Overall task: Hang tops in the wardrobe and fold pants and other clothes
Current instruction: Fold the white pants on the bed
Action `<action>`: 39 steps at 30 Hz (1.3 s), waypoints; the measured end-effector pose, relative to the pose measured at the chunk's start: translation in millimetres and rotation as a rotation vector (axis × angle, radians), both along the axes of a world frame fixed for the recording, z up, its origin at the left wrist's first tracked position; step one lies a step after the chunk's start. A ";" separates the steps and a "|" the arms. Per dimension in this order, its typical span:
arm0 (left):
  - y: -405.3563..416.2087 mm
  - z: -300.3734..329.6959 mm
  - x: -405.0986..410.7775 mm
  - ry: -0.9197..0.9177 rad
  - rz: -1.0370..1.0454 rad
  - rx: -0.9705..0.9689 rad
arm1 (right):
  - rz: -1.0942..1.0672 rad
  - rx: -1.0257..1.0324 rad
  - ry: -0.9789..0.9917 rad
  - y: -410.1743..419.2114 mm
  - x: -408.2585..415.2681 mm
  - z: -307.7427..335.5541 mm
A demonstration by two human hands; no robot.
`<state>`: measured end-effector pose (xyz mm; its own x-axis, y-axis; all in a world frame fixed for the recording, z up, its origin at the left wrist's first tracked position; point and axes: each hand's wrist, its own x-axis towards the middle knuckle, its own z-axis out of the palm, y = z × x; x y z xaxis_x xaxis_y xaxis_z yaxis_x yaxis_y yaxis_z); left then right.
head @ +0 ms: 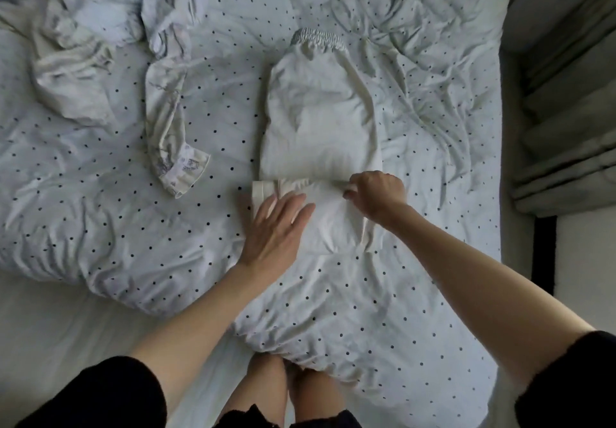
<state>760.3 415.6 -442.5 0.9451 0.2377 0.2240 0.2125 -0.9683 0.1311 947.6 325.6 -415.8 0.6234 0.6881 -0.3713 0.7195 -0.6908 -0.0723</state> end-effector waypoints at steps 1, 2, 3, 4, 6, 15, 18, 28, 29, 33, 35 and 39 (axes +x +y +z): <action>-3.0 -14.0 0.9 0.094 -0.002 0.002 | -0.017 0.011 -0.013 6.3 2.7 -8.0; -6.4 -23.7 1.2 0.217 0.014 -0.004 | -0.033 0.047 -0.032 7.6 2.4 -13.9; -6.2 -37.7 3.2 0.349 0.037 -0.001 | -0.050 0.101 -0.051 7.7 -0.2 -24.2; -6.0 -48.8 7.1 0.475 0.058 0.002 | -0.056 0.174 -0.089 2.8 -6.0 -30.8; -2.7 -68.2 16.6 0.599 0.091 0.030 | 0.019 0.313 -0.171 -16.5 -28.9 -43.5; -0.3 -79.0 24.6 0.233 0.038 0.193 | 0.169 0.047 -0.108 -67.2 -65.8 -99.0; -6.6 -60.4 31.0 0.317 0.055 0.086 | 0.143 0.042 -0.127 -53.8 -57.9 -101.8; 7.1 11.7 44.9 1.086 -0.050 -0.567 | 0.190 -0.086 0.333 -65.0 -51.7 -33.4; 8.9 21.4 45.9 1.158 -0.052 -0.606 | 0.191 -0.134 0.414 -63.9 -48.6 -20.6; 34.5 49.0 59.1 1.076 0.022 -0.629 | 0.155 -0.110 0.457 -41.3 -18.7 20.6; 51.7 62.3 69.1 0.829 0.179 -0.561 | 0.063 0.001 0.394 -25.5 1.7 31.7; 63.1 67.8 76.8 0.286 0.175 -0.093 | -0.079 0.074 0.301 -0.4 24.7 27.0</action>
<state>837.2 478.7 -374.7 0.9099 0.4083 -0.0740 0.4147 -0.9009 0.1283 972.3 325.2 -388.8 0.5456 0.6743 -0.4976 0.6028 -0.7283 -0.3260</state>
